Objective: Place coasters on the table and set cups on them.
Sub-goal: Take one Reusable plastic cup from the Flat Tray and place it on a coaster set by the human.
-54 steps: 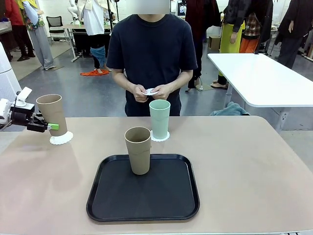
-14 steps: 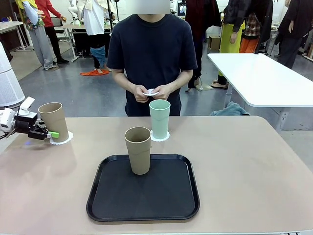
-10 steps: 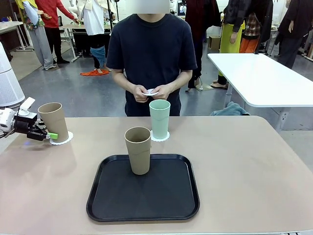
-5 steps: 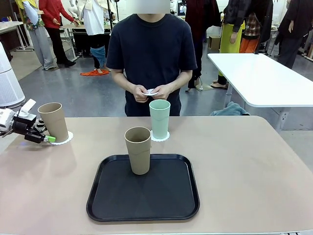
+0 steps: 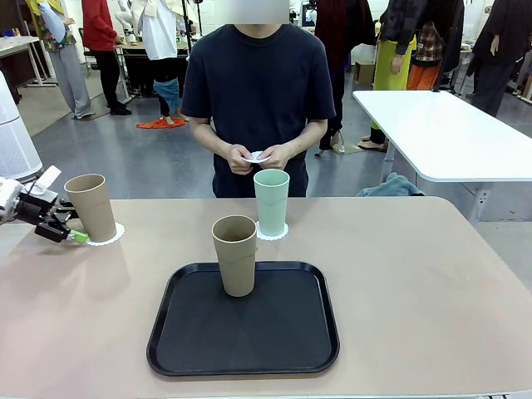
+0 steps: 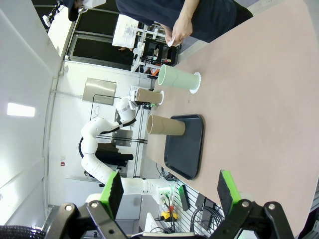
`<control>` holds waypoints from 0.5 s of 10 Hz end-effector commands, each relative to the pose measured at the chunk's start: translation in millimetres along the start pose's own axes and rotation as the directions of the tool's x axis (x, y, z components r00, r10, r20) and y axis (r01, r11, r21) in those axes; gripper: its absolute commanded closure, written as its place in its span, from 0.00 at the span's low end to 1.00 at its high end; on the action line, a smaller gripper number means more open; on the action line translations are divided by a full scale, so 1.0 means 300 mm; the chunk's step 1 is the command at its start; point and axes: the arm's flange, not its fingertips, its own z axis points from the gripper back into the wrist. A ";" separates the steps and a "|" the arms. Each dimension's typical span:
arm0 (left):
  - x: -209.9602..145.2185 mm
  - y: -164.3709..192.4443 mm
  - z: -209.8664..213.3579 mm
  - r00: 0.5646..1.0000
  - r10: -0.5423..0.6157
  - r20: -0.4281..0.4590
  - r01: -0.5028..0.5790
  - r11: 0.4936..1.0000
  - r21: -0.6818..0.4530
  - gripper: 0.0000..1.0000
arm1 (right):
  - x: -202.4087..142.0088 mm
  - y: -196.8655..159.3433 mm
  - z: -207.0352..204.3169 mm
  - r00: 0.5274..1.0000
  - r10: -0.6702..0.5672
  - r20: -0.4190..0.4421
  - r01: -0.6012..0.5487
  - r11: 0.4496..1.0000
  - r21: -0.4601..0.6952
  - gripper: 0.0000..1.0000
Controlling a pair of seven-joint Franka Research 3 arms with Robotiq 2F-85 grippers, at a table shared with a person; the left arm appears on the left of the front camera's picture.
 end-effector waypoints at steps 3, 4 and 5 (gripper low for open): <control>0.130 -0.041 0.253 0.952 -0.023 -0.305 0.055 0.993 0.099 0.00 | -0.001 -0.001 -0.002 1.000 0.002 0.003 -0.002 1.000 0.009 0.00; 0.198 -0.083 0.306 0.956 0.009 -0.292 0.018 0.996 0.088 0.00 | -0.001 -0.001 -0.002 1.000 0.002 0.003 -0.002 1.000 0.009 0.00; 0.282 -0.141 0.346 0.952 0.016 -0.304 0.017 0.994 0.105 0.00 | -0.001 -0.001 -0.002 1.000 0.002 0.003 -0.002 1.000 0.009 0.00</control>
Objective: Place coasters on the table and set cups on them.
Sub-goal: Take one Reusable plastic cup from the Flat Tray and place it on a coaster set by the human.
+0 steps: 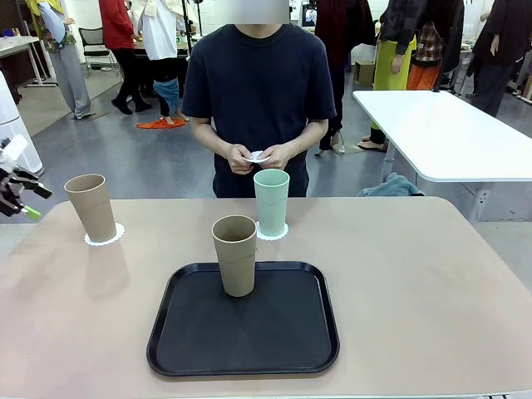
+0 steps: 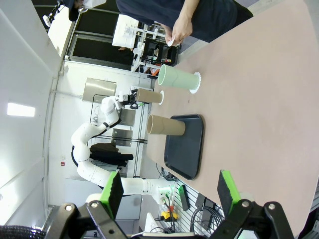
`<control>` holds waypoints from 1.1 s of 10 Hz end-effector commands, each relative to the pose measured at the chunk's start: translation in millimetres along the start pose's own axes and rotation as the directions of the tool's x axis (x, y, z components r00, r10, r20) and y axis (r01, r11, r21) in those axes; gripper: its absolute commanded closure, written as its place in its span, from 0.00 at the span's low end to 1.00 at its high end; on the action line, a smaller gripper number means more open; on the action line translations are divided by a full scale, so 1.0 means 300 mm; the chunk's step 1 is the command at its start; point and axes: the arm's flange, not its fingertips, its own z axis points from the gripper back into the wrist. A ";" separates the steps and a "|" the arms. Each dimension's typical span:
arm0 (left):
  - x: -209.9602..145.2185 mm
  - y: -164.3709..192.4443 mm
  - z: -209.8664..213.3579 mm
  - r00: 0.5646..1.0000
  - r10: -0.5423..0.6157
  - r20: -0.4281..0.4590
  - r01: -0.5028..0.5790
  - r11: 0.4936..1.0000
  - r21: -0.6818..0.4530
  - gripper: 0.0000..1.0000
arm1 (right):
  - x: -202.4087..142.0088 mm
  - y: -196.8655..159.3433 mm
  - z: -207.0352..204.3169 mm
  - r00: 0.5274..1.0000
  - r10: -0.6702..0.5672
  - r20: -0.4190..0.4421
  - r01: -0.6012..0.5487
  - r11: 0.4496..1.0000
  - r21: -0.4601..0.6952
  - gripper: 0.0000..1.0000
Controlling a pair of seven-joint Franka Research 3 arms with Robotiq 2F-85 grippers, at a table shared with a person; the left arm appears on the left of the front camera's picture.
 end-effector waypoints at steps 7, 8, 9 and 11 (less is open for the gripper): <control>0.470 -0.451 0.284 0.858 0.117 -0.500 -0.085 0.993 0.087 0.00 | -0.001 -0.001 -0.002 1.000 0.002 0.003 -0.002 1.000 0.008 0.00; 0.516 -0.506 0.278 0.842 0.134 -0.522 -0.095 0.990 0.102 0.00 | -0.001 -0.001 -0.002 1.000 0.002 0.003 -0.002 1.000 0.008 0.00; 0.558 -0.552 0.259 0.848 0.164 -0.505 -0.116 0.985 0.125 0.00 | -0.001 -0.001 -0.002 1.000 0.002 0.003 -0.002 1.000 0.008 0.00; 0.583 -0.576 0.208 0.877 0.304 -0.372 -0.254 0.951 0.178 0.00 | -0.001 -0.001 -0.002 1.000 0.002 0.003 -0.002 1.000 0.008 0.00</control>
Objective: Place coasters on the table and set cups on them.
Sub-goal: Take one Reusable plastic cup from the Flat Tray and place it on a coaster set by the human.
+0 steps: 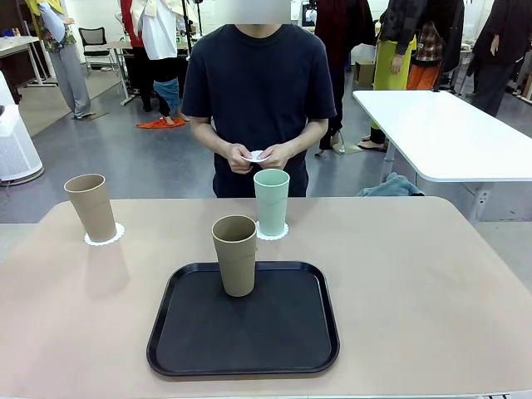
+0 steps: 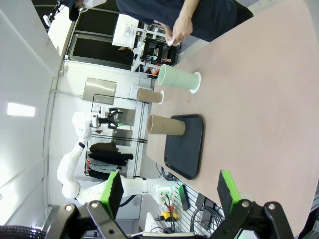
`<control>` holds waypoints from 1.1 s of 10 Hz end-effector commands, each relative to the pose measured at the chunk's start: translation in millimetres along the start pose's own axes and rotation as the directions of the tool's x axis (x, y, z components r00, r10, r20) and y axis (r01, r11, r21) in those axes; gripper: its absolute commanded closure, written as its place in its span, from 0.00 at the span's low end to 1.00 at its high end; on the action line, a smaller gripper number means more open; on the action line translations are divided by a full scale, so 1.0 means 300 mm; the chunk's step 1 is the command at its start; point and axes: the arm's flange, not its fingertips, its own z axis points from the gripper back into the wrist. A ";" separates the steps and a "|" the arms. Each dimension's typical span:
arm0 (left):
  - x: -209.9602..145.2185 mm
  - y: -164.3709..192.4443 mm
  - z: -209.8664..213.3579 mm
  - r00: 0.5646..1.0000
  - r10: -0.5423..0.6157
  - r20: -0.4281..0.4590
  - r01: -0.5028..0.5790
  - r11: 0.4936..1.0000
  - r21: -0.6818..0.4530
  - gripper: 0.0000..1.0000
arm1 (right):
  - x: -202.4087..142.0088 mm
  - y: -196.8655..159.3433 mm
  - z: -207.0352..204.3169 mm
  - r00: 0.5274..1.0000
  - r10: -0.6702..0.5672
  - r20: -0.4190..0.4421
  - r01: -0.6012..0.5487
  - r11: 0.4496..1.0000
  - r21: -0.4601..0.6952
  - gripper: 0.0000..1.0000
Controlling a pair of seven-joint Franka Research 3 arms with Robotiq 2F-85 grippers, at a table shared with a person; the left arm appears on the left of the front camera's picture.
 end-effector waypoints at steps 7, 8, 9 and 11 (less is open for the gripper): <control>0.037 -0.017 -0.072 0.972 0.176 0.154 -0.176 0.984 -0.013 0.00 | -0.003 -0.002 0.000 1.000 0.002 0.005 -0.002 1.000 0.009 0.00; 0.037 -0.017 -0.072 0.972 0.176 0.154 -0.176 0.984 -0.013 0.00 | -0.003 -0.002 0.000 1.000 0.002 0.005 -0.002 1.000 0.009 0.00; 0.037 -0.017 -0.072 0.972 0.176 0.154 -0.176 0.984 -0.013 0.00 | -0.003 -0.002 0.000 1.000 0.002 0.005 -0.002 1.000 0.009 0.00; 0.039 -0.018 -0.089 0.968 0.187 0.165 -0.189 0.982 -0.006 0.00 | -0.003 -0.002 0.000 1.000 0.002 0.005 -0.002 1.000 0.009 0.00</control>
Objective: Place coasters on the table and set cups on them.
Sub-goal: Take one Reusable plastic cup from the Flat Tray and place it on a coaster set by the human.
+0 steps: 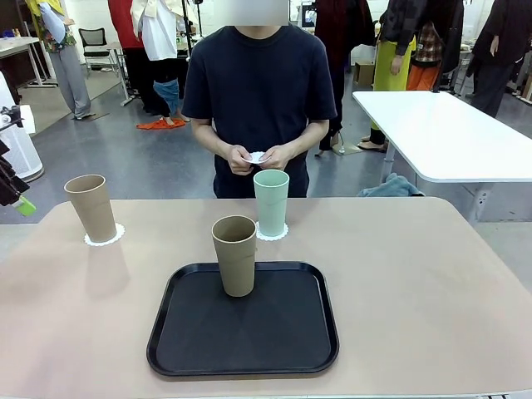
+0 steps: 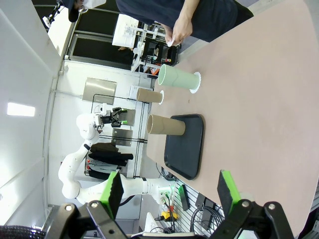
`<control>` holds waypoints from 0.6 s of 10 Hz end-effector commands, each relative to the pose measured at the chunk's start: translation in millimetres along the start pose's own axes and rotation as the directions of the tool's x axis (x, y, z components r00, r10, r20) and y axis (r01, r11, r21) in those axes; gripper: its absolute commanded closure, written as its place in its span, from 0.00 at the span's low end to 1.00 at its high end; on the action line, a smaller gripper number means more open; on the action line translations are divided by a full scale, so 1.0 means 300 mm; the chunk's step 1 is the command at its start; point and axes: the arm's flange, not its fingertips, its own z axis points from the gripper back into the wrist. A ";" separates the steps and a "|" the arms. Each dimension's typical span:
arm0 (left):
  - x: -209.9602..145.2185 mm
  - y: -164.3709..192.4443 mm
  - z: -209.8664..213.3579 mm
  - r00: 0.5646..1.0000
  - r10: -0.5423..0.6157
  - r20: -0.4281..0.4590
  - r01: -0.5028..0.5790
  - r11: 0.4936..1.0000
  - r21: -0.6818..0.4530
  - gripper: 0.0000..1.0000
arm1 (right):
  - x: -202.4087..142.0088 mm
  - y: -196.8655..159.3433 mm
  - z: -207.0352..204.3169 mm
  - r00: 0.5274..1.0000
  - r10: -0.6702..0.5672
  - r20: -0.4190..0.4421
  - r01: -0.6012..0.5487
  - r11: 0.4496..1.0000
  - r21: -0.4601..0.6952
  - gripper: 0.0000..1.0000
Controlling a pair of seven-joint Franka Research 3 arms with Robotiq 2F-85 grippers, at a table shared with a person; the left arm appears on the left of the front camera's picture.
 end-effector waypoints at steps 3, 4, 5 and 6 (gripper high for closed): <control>-0.039 -0.081 -0.004 0.888 0.452 -0.090 -0.424 0.877 0.225 0.00 | -0.003 -0.002 0.000 1.000 0.002 0.005 -0.002 1.000 0.009 0.00; -0.074 -0.126 -0.007 0.865 0.492 -0.101 -0.447 0.846 0.289 0.00 | -0.003 -0.002 0.000 1.000 0.002 0.005 -0.002 1.000 0.009 0.00; -0.027 -0.106 -0.001 0.851 0.505 -0.142 -0.448 0.841 0.304 0.00 | -0.003 -0.002 0.000 1.000 0.002 0.005 -0.002 1.000 0.009 0.00; -0.033 -0.116 -0.003 0.831 0.532 -0.165 -0.478 0.833 0.278 0.00 | -0.003 -0.002 0.000 1.000 0.002 0.005 -0.002 1.000 0.009 0.00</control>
